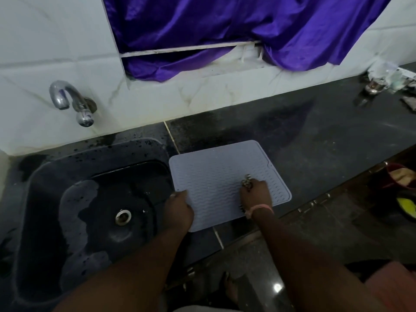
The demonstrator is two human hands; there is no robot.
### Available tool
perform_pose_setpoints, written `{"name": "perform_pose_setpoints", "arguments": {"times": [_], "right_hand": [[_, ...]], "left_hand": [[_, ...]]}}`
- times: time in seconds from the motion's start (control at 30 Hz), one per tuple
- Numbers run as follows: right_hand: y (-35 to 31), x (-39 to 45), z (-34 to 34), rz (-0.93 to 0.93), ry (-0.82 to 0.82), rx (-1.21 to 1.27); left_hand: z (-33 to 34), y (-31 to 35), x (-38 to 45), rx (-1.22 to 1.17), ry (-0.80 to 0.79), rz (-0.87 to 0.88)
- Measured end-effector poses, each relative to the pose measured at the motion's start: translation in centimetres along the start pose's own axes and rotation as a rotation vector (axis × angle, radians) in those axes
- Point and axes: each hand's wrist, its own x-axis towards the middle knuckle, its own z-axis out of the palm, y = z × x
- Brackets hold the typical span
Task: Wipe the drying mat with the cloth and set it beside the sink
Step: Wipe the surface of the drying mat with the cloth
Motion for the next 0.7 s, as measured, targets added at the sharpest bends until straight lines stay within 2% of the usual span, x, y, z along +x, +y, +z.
{"name": "perform_pose_setpoints", "arguments": {"times": [0.1, 0.2, 0.33, 0.43, 0.47, 0.53, 0.7], "right_hand": [[4.2, 2.7, -2.9, 0.137, 0.077, -0.072], [6.7, 3.8, -4.2, 0.203, 0.051, -0.088], [6.8, 3.7, -3.6, 0.235, 0.058, -0.067], [6.7, 3.1, -1.2, 0.155, 0.047, 0.017], [5.8, 2.1, -0.8, 0.183, 0.032, 0.036], [3.7, -0.4, 0.1, 0.078, -0.014, -0.095], [-1.1, -5.1, 4.9, -0.272, -0.272, -0.137]], "left_hand": [[0.8, 0.7, 1.0, 0.102, -0.056, 0.045], [1.4, 2.7, 2.2, 0.170, -0.200, 0.090], [2.1, 3.1, 3.4, 0.360, -0.296, 0.091], [2.2, 2.7, 3.4, 0.459, -0.309, 0.131], [2.2, 2.8, 3.4, 0.477, -0.310, 0.135], [2.2, 3.0, 3.4, 0.503, -0.309, 0.133], [1.8, 3.2, 3.9, 0.512, -0.313, 0.109]]}}
